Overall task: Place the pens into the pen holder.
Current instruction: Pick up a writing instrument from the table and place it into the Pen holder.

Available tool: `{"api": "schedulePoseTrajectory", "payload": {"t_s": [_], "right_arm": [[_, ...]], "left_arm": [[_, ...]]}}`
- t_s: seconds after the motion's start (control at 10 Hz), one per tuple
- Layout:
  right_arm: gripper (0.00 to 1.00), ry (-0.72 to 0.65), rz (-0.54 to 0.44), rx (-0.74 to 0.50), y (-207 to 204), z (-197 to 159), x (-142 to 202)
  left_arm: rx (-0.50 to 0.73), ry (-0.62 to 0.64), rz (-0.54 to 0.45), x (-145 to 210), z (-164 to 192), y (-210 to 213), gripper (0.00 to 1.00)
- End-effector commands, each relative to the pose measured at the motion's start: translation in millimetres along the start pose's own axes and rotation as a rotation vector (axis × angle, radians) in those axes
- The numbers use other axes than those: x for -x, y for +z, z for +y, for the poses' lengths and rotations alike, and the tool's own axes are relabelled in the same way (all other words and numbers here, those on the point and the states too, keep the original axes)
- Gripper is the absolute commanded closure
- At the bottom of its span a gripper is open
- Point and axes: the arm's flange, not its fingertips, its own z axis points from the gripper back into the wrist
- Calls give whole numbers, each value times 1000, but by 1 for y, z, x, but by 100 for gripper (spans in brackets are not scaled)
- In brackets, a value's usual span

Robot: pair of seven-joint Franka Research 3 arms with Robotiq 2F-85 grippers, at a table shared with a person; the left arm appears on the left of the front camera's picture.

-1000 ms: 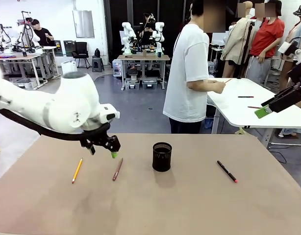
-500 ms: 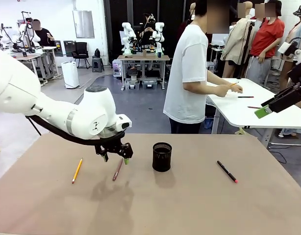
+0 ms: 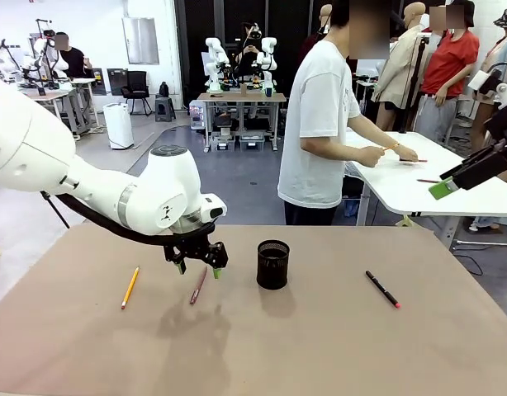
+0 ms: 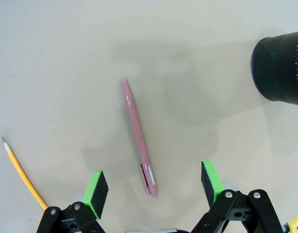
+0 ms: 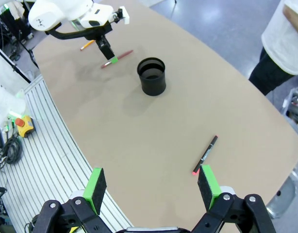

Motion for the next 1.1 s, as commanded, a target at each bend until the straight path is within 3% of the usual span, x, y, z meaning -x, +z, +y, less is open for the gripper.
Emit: {"api": "schedulePoseTrajectory", "payload": {"t_s": [0.0, 0.3, 1.0], "right_arm": [[0, 6, -21, -16, 0, -1, -1], [0, 6, -21, -16, 0, -1, -1], [0, 6, -21, -16, 0, -1, -1]], "left_arm": [[2, -1, -7, 2, 4, 2, 0], [-48, 39, 76, -4, 1, -13, 0], [-58, 67, 104, -15, -3, -24, 0]]}}
